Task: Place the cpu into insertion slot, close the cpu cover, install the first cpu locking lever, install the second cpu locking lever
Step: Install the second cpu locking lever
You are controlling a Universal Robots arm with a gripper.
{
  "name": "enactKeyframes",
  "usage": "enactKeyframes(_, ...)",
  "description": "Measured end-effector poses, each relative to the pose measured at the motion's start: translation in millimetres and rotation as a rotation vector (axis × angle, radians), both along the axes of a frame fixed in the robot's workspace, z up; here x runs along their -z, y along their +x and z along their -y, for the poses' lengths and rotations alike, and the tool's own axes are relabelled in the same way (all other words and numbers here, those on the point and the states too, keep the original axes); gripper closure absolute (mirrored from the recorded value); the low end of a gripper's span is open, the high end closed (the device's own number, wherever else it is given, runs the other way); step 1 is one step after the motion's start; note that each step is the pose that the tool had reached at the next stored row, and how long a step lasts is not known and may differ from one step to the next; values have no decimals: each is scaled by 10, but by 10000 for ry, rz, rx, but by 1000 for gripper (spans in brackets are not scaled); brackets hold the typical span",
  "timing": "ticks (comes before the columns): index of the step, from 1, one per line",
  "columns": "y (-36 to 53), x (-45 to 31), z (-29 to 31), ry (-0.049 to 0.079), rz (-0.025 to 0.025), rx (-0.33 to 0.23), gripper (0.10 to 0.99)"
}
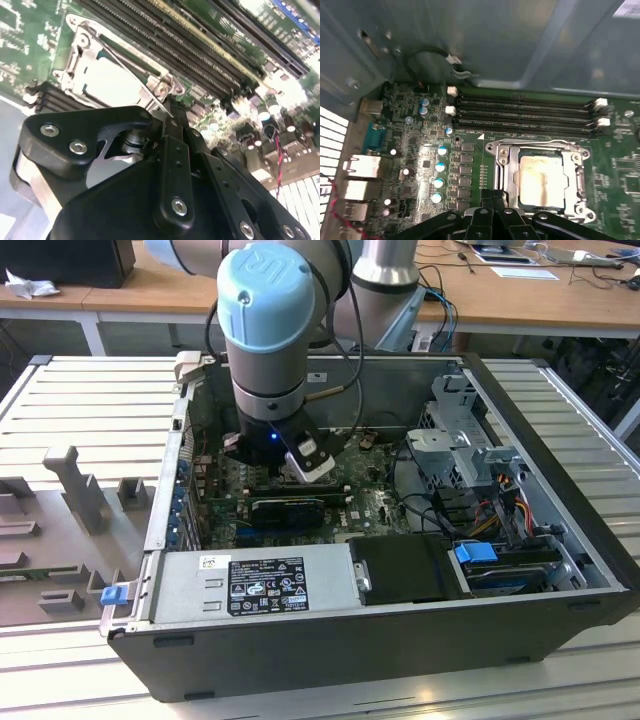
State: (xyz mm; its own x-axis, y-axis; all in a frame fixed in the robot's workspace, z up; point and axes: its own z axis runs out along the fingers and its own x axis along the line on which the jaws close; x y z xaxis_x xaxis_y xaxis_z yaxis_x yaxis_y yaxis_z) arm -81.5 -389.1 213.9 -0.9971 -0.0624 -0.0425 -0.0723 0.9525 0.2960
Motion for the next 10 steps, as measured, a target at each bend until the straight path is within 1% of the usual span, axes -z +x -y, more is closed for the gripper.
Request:
enactKeyframes(2,0,-39,0,14,0,0,980)
enactKeyframes(6,0,-79,0,39,0,0,980)
enactKeyframes(10,3,-89,0,68,0,-2,980)
